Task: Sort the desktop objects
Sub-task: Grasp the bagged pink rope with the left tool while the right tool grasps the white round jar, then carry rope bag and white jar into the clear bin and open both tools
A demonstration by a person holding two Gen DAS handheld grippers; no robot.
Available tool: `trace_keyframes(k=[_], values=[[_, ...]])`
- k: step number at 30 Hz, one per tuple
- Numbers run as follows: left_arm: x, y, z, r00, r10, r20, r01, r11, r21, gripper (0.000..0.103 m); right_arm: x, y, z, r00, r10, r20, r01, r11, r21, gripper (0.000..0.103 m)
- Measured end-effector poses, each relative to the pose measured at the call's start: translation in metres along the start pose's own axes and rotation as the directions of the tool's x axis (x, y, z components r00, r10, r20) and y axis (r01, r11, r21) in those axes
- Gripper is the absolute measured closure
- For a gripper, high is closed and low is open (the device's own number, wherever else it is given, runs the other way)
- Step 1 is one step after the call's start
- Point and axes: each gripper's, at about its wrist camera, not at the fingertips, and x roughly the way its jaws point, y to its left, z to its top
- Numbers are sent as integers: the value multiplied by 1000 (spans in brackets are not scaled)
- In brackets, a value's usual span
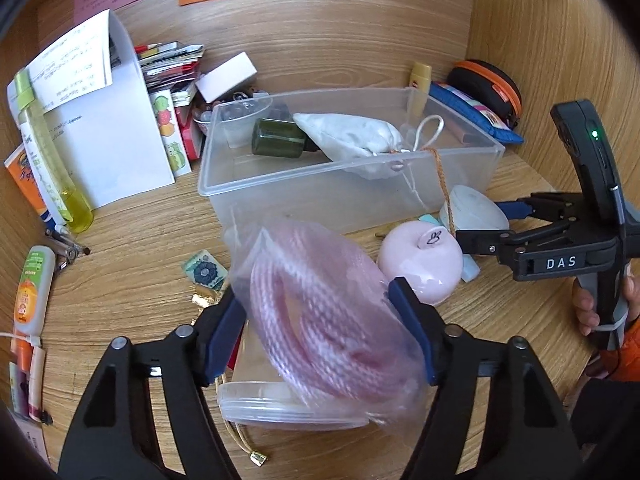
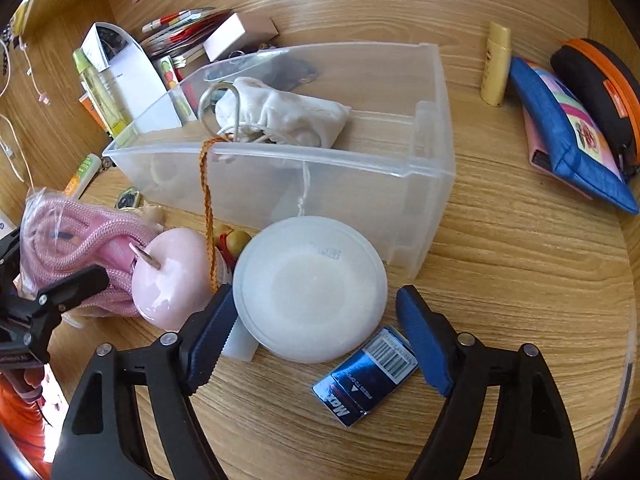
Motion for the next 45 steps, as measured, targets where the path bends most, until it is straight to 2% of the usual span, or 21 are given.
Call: trace_keyframes(k=[2, 5, 7, 9, 29, 32, 45], values=[[-2, 1, 0, 1000, 0, 7, 0, 1000, -8, 35, -1, 0, 1, 1000, 11, 6, -11, 1000, 5, 39], [-6, 0, 1, 1000, 5, 21, -5, 1000, -4, 42, -2, 2, 1, 1000, 12, 10, -12, 1000, 0, 40], [-12, -2, 4, 999, 9, 43, -10, 1000, 5, 61, -4, 3, 1, 1000, 2, 17, -2, 1000, -6, 40], [-17, -1, 9, 999, -23, 45, 24, 1000, -5, 64, -5, 4, 2, 1000, -11, 24, 12, 1000, -16, 40], [-25, -4, 22, 997, -37, 71, 42, 996, -72, 72, -64, 4, 7, 984, -28, 177, 32, 999, -18, 40], [-31, -2, 27, 995, -52, 85, 59, 995, -85, 73, -72, 5, 8, 980, -25, 195, 30, 999, -22, 40], [-58, -1, 53, 987, -20, 156, 31, 997, -72, 74, -89, 14, 21, 967, -15, 255, 30, 998, -56, 40]])
